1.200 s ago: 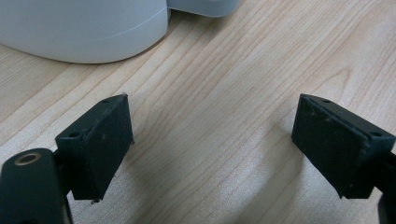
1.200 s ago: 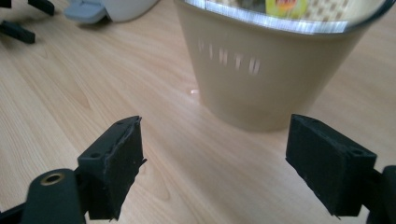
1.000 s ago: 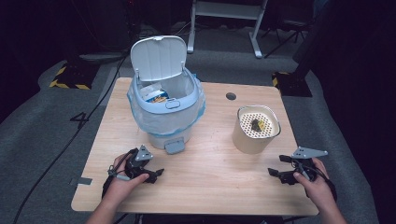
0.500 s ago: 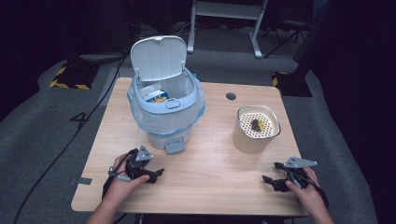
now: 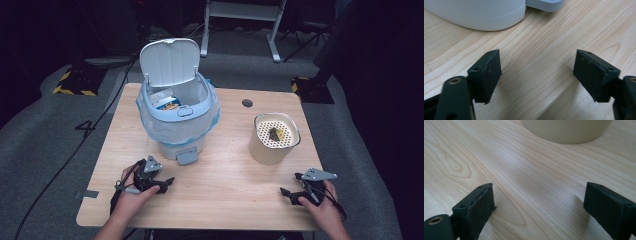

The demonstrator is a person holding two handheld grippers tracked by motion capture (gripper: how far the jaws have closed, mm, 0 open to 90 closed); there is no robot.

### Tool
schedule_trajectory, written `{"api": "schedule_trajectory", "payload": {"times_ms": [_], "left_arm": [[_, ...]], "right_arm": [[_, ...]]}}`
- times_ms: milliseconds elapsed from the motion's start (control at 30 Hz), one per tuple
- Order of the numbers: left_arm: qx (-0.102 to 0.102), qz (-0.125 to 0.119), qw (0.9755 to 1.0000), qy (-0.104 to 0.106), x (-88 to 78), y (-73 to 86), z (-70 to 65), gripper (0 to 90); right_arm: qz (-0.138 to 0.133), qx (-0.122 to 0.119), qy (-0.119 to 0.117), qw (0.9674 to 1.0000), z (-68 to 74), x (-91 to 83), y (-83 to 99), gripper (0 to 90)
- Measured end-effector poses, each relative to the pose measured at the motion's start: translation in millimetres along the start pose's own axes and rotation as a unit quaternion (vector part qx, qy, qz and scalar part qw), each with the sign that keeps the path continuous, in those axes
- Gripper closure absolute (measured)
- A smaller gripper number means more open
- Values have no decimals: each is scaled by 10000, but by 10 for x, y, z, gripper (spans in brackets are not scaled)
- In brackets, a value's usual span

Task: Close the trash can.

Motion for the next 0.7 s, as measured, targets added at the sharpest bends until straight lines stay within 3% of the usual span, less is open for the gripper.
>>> {"api": "schedule_trajectory", "payload": {"times_ms": [167,367,700], "left_arm": [[-108,-164,9998,103,-108,-36,12,263],[-56,-237,9993,290,-277,-90,25,271],[-108,-738,9967,310,-726,-377,127,263]], "right_arm": [[1,1,0,10000,0,0,0,97],[1,0,1,10000,0,0,0,97],[3,-3,-38,10000,1,2,0,95]]}}
Point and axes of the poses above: each handheld gripper's, and its own axes: x roughly forward along the jaws, y roughly out of its underside, z roughly to its left, the point moved 9 cm from there along x, roughly forward along the jaws, and after that the axes turned 5 degrees about y, right-handed, at the moved point
